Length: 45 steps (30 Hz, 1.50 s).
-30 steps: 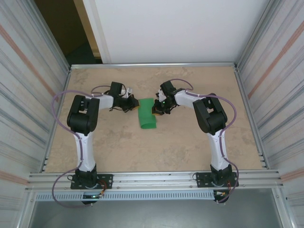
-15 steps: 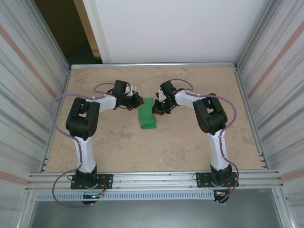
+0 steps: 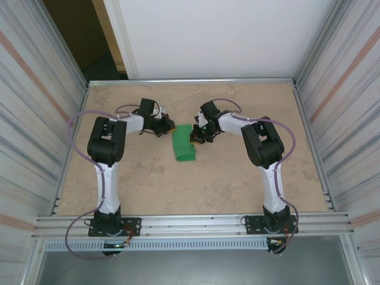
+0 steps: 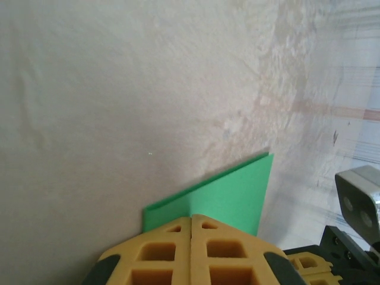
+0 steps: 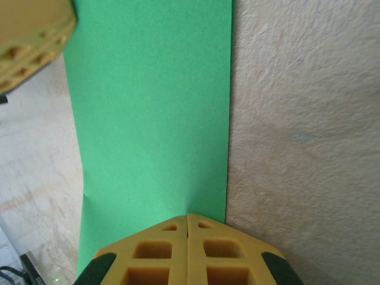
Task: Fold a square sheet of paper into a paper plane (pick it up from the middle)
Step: First fold the square sheet of paper in half at the center of the table.
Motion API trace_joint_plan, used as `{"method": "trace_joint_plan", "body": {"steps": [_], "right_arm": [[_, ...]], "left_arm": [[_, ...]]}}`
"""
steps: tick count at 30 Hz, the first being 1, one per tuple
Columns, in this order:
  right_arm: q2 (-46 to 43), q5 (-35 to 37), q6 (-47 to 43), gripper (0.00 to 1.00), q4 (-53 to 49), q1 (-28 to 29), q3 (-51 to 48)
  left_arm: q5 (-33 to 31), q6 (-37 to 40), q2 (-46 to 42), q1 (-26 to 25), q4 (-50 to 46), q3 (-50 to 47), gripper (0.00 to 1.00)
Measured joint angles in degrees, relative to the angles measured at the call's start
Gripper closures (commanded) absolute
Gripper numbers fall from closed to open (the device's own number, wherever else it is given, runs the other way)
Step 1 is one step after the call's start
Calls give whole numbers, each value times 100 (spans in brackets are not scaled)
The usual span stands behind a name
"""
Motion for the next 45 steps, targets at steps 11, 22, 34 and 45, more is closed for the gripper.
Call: {"method": "trace_joint_plan", "body": {"steps": [11,22,34,45], "right_arm": [[-7,2,0,100,20,-4,-15],[-26,4,2,100,66,-4,-52],[-28,2,0,100,76,-4,-63],[-28,4,0,100,79,-4,-63]], "left_arm": [[-678,540,251,433,-1016,964,98],[-586,472,-1051,-402,-953,-208,97],[-1154,487,-214,-459,-990,337,98],[-1158,992,151,-109,-1432,1032,94]]}}
